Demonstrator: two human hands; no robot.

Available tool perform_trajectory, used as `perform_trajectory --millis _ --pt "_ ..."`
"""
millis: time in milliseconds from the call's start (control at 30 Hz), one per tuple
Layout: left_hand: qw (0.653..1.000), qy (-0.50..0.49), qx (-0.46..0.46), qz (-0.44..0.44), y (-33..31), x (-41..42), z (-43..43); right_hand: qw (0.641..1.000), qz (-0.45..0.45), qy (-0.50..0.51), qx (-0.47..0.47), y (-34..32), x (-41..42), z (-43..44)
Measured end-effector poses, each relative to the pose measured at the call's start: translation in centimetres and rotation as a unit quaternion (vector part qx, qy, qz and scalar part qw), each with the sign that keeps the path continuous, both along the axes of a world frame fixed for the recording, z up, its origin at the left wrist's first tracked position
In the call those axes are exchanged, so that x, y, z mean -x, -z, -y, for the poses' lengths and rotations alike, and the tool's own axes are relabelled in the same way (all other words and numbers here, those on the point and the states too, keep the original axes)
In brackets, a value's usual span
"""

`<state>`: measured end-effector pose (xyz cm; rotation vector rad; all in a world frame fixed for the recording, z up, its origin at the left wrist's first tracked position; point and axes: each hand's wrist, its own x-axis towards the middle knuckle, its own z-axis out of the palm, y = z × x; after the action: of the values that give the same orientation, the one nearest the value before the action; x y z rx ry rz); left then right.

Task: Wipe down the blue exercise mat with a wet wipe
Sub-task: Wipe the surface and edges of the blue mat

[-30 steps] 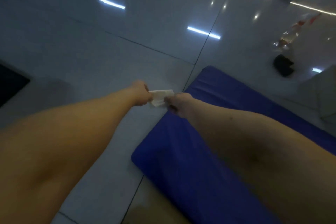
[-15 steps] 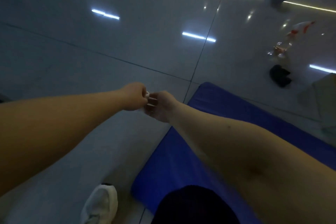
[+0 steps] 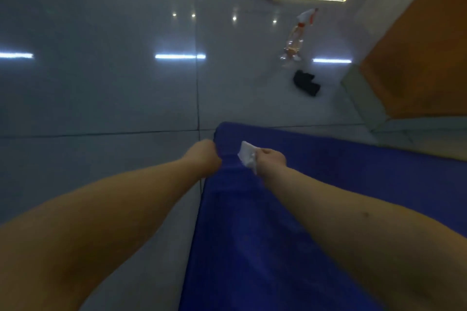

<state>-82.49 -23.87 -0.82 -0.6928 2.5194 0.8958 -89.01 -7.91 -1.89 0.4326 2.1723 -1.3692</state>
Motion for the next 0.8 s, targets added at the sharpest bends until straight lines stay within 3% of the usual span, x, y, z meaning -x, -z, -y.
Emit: perform_trajectory --millis 67,133,233,300,400,467,533,633,800 --pt "0.999 -0.012 0.026 0.035 2.9 1.1 -0.2 0.998 -0.029 0.057 -0.020 1.0 1.3 -2.6" --pt "0.997 -0.044 0.050 0.049 4.7 1.1 -0.1 0.996 -0.011 0.090 0.019 1.1 2.0 -3.9" --pt "0.994 -0.094 0.053 0.029 6.5 1.7 -0.2 0.994 -0.005 0.103 0.045 2.0 3.4 -5.5" --pt "0.994 -0.091 0.042 0.045 6.7 2.1 0.2 0.994 -0.050 0.097 0.006 2.9 4.3 -6.2" --pt "0.994 -0.077 0.053 0.055 6.6 2.2 0.4 0.979 -0.184 -0.033 -0.082 3.7 4.6 -5.6" --pt "0.995 -0.067 0.064 0.045 6.8 2.3 0.2 0.931 -0.187 -0.222 -0.221 5.3 4.5 -4.7" --pt "0.995 -0.055 0.073 0.036 6.9 2.2 -0.2 0.875 -0.158 -0.326 -0.320 7.0 3.8 -4.5" --pt "0.997 -0.034 0.069 0.015 6.8 2.1 -0.4 0.844 -0.164 -0.364 -0.358 8.3 3.8 -4.3" --pt "0.997 0.011 0.069 0.015 7.5 2.1 0.1 0.847 -0.165 -0.344 -0.370 8.7 4.0 -1.9"
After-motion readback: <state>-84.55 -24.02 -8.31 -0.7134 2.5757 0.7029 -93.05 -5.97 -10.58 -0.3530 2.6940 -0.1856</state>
